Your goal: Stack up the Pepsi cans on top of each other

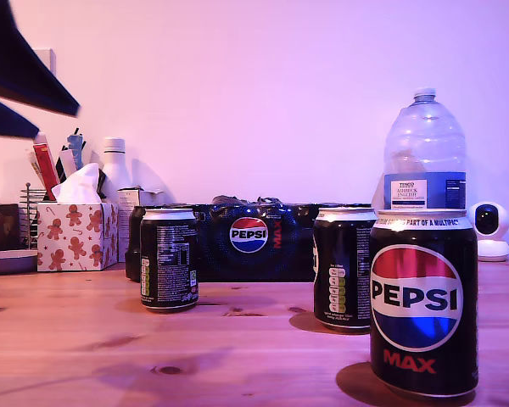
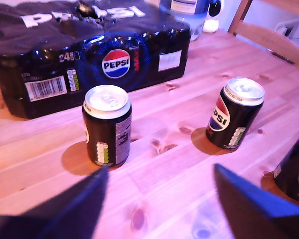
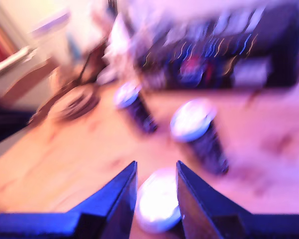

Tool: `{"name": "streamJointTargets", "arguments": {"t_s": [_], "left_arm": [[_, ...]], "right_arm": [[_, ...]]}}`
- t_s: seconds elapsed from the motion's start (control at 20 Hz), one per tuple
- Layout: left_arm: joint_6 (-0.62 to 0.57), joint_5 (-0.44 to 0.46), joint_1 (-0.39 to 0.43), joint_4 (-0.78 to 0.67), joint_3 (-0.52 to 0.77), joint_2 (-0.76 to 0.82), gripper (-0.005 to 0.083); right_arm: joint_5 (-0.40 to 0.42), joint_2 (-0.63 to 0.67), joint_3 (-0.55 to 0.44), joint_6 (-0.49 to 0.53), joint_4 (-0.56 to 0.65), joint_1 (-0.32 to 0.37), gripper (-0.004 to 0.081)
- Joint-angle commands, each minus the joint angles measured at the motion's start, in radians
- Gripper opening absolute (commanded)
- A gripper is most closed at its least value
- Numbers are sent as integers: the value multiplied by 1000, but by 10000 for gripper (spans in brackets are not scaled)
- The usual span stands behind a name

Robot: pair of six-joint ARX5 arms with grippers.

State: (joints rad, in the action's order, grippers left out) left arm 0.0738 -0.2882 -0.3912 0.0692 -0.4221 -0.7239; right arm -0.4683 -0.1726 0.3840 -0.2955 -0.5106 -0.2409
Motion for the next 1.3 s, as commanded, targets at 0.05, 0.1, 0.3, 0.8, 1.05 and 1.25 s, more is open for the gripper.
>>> {"name": "streamJointTargets", "arguments": {"t_s": [0.05, 0.1, 0.3, 0.8, 1.05, 1.25], "left_arm": [[-26, -3, -4, -39, 17, -68, 659], [-26, 1, -4, -53, 16, -89, 659], [-18, 0, -5, -85, 16, -114, 659], [-58, 1, -4, -153, 16, -186, 659], [-86, -3, -3, -341, 17, -362, 659], [-94, -3, 38, -463, 17, -513, 663]], "right_arm": [[-49, -19, -10, -28, -20, -28, 214], [-49, -19, -10, -27, -25, -33, 210], [-57, -19, -10, -27, -44, -42, 210], [54, -109, -10, -138, -22, -54, 789], [76, -174, -10, -110, -21, -78, 788], [91, -211, -10, -99, -18, -166, 788]]}}
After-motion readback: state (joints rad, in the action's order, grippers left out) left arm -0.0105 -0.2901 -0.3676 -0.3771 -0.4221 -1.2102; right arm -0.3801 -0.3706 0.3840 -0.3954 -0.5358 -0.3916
